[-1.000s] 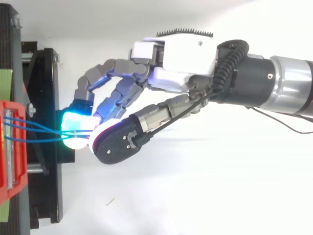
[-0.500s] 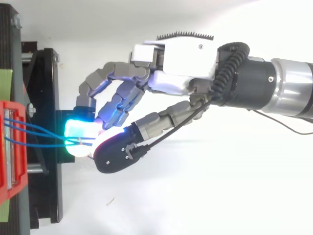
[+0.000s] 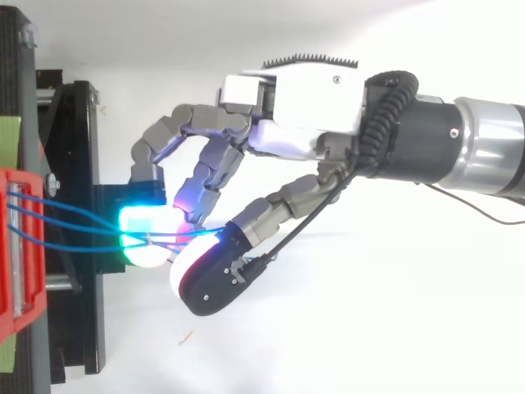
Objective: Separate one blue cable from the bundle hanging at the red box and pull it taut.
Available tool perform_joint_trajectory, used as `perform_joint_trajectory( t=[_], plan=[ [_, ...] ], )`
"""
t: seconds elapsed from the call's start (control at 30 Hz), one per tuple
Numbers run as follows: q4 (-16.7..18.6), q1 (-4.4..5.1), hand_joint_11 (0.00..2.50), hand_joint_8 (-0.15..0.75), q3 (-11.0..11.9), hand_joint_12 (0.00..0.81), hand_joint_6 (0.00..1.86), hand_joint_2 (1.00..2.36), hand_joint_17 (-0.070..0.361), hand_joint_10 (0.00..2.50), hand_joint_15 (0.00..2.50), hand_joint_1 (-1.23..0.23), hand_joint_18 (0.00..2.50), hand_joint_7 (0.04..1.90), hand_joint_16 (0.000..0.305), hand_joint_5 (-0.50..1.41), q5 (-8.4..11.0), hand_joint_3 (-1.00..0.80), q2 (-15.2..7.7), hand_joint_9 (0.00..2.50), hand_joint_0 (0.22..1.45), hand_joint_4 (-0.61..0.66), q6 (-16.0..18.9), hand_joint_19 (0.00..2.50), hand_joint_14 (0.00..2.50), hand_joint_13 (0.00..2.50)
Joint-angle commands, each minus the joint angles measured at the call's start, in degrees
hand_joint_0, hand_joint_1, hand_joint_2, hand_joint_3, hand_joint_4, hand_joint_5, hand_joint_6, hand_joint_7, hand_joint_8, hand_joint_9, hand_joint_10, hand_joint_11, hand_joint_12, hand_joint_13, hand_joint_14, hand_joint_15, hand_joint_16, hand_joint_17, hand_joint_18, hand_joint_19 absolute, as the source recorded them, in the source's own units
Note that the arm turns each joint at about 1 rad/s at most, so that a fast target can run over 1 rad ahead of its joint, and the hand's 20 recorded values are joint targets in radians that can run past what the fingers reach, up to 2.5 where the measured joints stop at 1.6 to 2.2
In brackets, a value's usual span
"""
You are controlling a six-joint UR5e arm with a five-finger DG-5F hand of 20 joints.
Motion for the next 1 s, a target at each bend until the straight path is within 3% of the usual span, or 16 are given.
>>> perform_joint_trajectory(
  t=[0.0,0.2,0.3,0.53,0.83,0.97],
  plan=[
    [-0.1,-0.08,0.99,0.343,0.0,0.356,0.88,1.0,0.077,0.02,0.68,-0.76,0.91,1.07,0.034,-0.12,-0.01,-0.5,0.0,1.19,0.61,-0.05,0.0,0.63,0.02,1.15],
    [-0.1,-0.26,0.92,0.335,0.0,0.353,0.8,1.0,0.078,0.02,0.69,-0.64,0.92,0.97,0.035,-0.09,-0.01,-0.5,0.0,1.22,0.59,-0.05,0.0,0.64,0.02,1.17],
    [-0.1,-0.17,0.93,0.338,0.0,0.359,0.74,1.0,0.079,0.02,0.69,-0.66,0.92,1.1,0.035,-0.08,-0.01,-0.5,0.0,1.22,0.57,-0.03,0.0,0.66,0.02,1.17],
    [-0.1,-0.17,0.95,0.343,0.0,0.364,0.74,1.0,0.081,0.02,0.69,-0.67,0.94,1.07,0.036,-0.08,-0.01,-0.5,0.0,1.23,0.55,0.0,0.0,0.65,0.02,1.18],
    [0.0,-0.17,0.92,0.34,0.0,0.352,0.74,1.0,0.078,0.02,0.69,-0.45,0.93,1.07,0.035,-0.08,-0.01,-0.5,0.0,1.23,0.58,0.0,-0.3,0.65,0.02,1.19],
    [-0.1,-0.17,0.92,0.333,0.0,0.354,0.68,1.0,0.078,0.02,0.7,-0.51,0.92,1.15,0.035,-0.06,-0.01,-0.46,-0.1,1.22,0.62,0.06,-0.2,0.67,0.02,1.17]
  ],
)
